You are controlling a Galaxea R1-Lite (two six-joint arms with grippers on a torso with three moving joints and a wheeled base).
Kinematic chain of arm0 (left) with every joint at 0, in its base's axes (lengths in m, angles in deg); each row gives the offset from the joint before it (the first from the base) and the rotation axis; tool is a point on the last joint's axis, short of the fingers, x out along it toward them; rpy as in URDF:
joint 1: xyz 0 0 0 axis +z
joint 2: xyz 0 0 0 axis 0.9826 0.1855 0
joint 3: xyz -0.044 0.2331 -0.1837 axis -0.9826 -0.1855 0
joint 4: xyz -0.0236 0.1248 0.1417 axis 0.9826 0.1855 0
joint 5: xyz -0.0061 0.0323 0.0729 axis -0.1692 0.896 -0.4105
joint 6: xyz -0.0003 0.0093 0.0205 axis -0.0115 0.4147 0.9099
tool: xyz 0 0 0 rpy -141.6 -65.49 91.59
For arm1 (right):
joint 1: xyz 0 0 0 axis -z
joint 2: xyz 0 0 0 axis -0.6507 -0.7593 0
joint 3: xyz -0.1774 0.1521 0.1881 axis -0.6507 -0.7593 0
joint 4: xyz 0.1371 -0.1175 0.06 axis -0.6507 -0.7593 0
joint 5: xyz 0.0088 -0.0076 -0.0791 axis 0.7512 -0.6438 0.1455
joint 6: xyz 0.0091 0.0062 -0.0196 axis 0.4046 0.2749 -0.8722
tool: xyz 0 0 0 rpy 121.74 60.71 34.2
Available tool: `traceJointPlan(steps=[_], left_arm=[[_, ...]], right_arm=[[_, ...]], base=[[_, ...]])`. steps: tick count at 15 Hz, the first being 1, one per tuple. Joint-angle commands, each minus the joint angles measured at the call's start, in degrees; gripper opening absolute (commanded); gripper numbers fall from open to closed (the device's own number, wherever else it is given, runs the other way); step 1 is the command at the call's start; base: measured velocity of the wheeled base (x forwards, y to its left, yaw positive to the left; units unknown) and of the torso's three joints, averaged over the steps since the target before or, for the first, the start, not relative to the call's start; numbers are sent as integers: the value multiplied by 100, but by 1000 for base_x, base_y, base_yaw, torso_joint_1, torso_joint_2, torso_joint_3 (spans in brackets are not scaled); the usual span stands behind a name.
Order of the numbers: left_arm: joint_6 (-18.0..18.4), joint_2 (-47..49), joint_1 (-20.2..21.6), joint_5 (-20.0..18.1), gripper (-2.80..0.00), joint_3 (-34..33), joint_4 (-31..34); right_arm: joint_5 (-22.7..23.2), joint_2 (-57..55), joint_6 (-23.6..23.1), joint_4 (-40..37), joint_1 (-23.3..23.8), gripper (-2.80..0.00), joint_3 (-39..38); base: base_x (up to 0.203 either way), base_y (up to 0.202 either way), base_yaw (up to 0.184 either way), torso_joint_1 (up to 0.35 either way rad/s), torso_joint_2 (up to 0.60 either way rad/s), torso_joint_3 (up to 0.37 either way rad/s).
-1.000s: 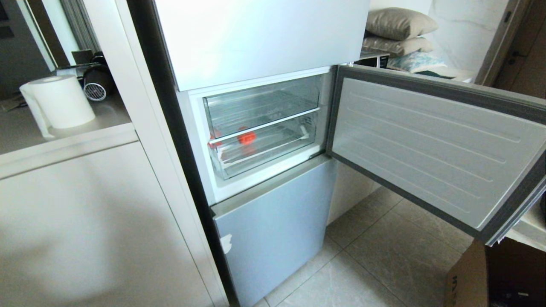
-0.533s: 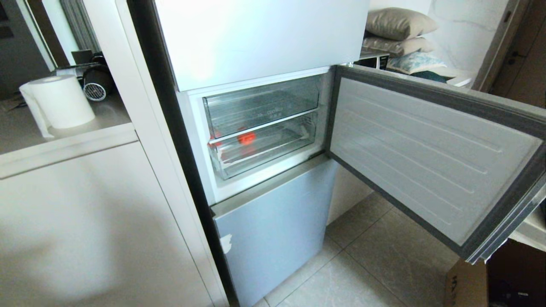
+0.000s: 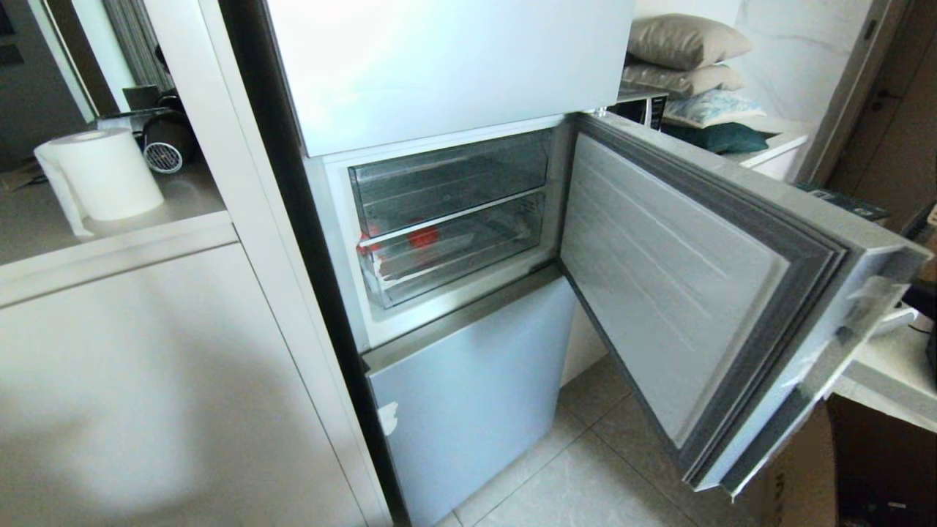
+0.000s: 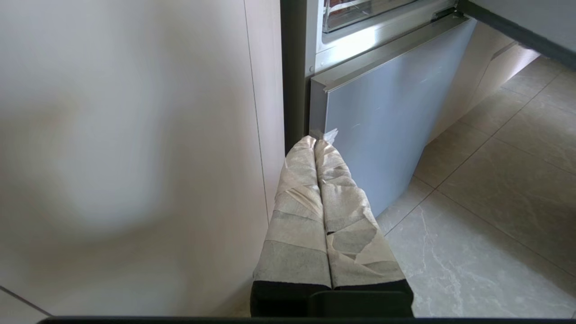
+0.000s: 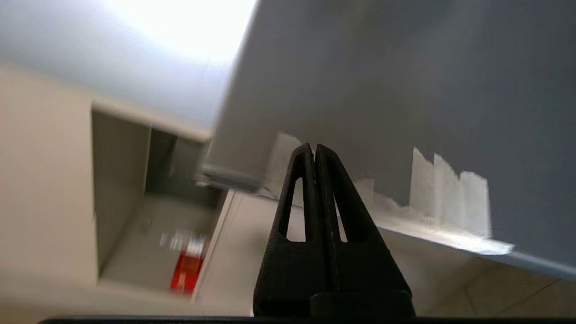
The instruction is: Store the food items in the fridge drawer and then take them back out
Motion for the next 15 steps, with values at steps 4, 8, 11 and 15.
traceJointPlan(steps=[4,8,11,15], left_arm=[[2,8,-1,2,-280,0,-1],[2,8,-1,2,-280,0,-1],[-1,8,-1,2,-280,0,-1],[2,8,-1,2,-280,0,-1]], right_arm=[[-1579,-248,-358,-699,-1787,-280,465],[-2850,-1631,-1573,-1147,-2686,-280,1146],[-3511,-2553,-2604,-1239,-3540,-280,1862],[-4925,-3576,-4290,-1765,-4943,-280,3107]], base=[[0,0,0,0,0,0],[0,0,0,0,0,0],[0,0,0,0,0,0],[0,0,0,0,0,0]])
